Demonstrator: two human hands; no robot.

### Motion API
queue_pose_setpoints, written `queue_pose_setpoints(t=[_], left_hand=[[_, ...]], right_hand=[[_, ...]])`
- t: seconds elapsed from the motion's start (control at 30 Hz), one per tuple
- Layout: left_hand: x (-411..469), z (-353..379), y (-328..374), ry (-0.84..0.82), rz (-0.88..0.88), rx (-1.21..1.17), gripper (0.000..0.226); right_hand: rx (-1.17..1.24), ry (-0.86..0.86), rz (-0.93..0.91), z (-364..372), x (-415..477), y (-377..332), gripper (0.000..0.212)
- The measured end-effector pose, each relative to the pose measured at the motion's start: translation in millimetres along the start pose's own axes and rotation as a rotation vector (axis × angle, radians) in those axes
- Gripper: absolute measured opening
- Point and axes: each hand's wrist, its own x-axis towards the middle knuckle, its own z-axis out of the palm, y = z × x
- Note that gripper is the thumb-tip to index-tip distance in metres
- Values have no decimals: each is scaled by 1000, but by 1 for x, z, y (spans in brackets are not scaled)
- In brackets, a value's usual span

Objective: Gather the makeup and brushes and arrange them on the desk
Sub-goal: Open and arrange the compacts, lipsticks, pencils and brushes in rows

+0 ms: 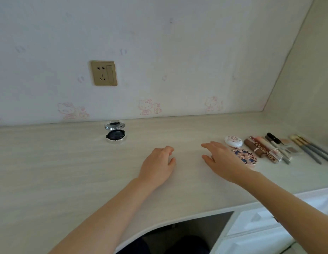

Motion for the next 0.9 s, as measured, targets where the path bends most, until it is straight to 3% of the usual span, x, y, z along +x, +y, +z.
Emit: queue_pose_setpoints(t=[0.27,0.63,0.8,0.9], left_hand=[[20,52,55,-54,114,-78,38],[59,93,110,-146,140,-126,38],[74,104,120,-234,158,-24,40],[81,109,123,-275,152,12,47]], right_hand=[[-45,140,125,-16,-31,56,40],[-75,147,225,-11,-36,107,29],[-68,119,320,-11,-31,110,40],[13,71,467,-12,-25,115,48]])
